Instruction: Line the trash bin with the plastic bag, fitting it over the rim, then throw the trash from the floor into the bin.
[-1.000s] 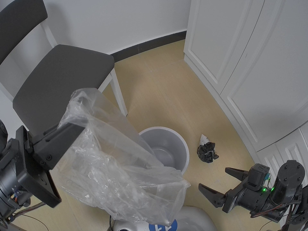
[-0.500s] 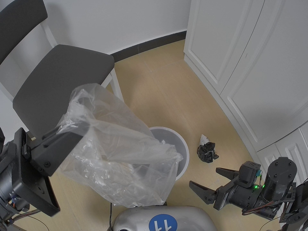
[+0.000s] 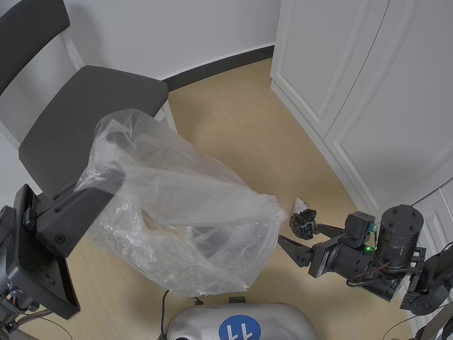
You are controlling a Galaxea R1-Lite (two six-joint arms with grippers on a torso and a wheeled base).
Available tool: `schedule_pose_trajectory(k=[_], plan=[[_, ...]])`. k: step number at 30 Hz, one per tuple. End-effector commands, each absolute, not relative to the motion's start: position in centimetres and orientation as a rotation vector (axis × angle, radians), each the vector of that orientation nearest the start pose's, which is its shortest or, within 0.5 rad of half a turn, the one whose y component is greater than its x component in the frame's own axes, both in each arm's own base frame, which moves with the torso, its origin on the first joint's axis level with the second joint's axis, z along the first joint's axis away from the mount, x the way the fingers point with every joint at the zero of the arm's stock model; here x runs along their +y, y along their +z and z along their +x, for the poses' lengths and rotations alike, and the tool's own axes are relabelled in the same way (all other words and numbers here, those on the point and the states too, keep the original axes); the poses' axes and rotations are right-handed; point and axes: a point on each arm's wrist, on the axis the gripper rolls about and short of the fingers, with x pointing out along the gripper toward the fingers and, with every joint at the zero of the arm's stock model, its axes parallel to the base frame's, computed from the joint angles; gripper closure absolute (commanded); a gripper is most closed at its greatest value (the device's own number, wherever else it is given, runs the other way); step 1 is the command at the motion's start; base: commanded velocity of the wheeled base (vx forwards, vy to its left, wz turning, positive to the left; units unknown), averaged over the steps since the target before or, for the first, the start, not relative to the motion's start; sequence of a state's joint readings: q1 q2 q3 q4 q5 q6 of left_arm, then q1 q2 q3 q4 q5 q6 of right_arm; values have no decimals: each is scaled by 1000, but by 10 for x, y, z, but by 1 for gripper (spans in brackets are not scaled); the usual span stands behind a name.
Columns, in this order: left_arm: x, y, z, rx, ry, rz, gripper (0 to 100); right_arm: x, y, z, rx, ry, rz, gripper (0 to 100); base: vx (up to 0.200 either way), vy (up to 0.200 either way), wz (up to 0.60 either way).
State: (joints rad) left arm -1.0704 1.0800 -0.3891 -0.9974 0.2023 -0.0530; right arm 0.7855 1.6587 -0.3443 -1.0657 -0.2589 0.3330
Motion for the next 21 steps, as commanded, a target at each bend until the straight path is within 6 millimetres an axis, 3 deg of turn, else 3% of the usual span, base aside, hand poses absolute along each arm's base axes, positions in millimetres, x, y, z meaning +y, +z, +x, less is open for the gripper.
schedule_pose_trajectory(k=[1, 7, 21], plan=[[-122, 241, 69, -224, -883, -239, 100, 168, 119, 192, 310, 440, 198, 0, 0, 0, 0], [-123, 240, 69, -219, -887, -237, 100, 171, 114, 205, 329, 448, 206, 0, 0, 0, 0], [-124, 244, 68, -238, -901, -273, 100, 175, 100, 214, 323, 440, 214, 0, 0, 0, 0]])
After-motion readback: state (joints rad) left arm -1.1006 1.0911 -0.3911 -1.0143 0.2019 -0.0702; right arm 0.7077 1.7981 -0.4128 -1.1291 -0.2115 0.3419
